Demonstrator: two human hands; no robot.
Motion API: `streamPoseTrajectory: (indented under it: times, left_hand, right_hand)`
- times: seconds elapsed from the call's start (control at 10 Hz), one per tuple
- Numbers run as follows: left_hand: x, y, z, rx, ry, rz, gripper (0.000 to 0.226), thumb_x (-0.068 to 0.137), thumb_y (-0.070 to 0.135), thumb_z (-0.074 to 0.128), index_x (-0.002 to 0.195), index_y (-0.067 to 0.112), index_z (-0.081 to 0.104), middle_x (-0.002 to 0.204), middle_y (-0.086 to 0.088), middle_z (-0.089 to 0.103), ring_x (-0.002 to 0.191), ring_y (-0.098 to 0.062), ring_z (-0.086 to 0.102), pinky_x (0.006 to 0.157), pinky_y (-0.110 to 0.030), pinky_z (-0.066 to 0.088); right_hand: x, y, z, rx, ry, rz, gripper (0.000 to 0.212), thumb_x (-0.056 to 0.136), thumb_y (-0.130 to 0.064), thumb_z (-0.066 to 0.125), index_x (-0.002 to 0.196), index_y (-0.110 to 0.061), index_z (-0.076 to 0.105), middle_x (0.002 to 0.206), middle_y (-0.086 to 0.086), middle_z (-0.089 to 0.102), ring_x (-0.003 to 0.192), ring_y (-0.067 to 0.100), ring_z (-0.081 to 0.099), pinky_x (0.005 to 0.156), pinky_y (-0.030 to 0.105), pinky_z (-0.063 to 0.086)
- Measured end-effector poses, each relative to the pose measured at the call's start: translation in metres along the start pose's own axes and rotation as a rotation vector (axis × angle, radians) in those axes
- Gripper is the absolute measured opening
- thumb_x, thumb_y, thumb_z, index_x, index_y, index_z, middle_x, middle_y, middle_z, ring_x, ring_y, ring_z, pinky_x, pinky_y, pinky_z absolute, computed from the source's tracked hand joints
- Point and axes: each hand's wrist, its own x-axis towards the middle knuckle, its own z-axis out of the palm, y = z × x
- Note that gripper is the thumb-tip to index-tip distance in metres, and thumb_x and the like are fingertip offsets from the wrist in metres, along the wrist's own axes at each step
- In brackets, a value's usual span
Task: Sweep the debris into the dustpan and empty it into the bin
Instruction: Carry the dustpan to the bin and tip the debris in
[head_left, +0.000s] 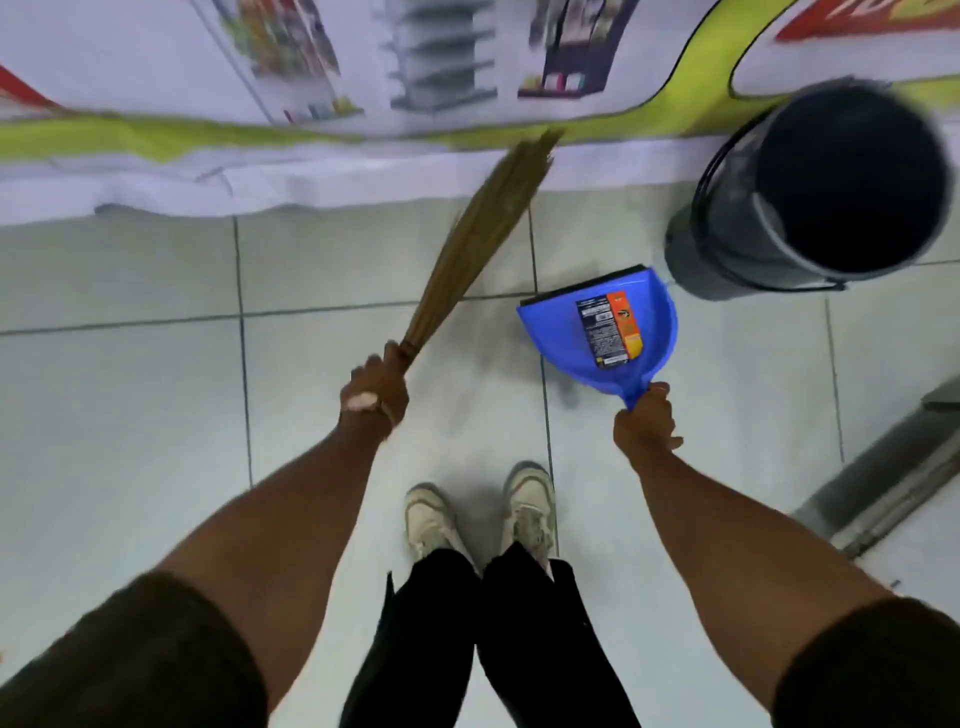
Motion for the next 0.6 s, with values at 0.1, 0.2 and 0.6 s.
streamPoseTrajectory:
  times: [0.1,0.2,0.6]
  left_hand:
    - [0.064,0.002,0.048,0.034,0.022,0.071,0.044,0.096,0.016,0.043,0.139,0.011,0.033,0.123,-0.022,0.054,0.112,-0.043,0.054,0.089,-0.051,0.046]
    - [0.120,0.004,0.092,0.121,0.041,0.136,0.049,0.098,0.017,0.043,0.144,0.010,0.028,0.127,-0.023,0.051,0.114,-0.044,0.052,0.091,-0.052,0.045]
    - [0.181,0.026,0.129,0.225,0.059,0.129,0.077,0.095,0.010,0.045,0.153,0.010,-0.004,0.142,-0.029,0.039,0.122,-0.049,0.046,0.095,-0.058,0.041]
  right_hand:
    - [0.061,0.023,0.037,-0.007,0.017,0.008,0.049,0.091,-0.007,0.051,0.137,-0.008,0.033,0.138,0.018,0.049,0.130,0.040,0.046,0.116,0.059,0.017]
    - [0.113,0.042,0.068,-0.015,0.043,-0.029,0.047,0.092,-0.010,0.051,0.136,-0.009,0.034,0.138,0.016,0.050,0.128,0.039,0.048,0.112,0.055,0.029]
    - [0.143,0.017,0.122,-0.053,0.101,-0.293,0.097,0.085,-0.025,0.069,0.154,-0.012,0.002,0.159,0.013,0.019,0.139,0.037,0.035,0.114,0.047,0.031]
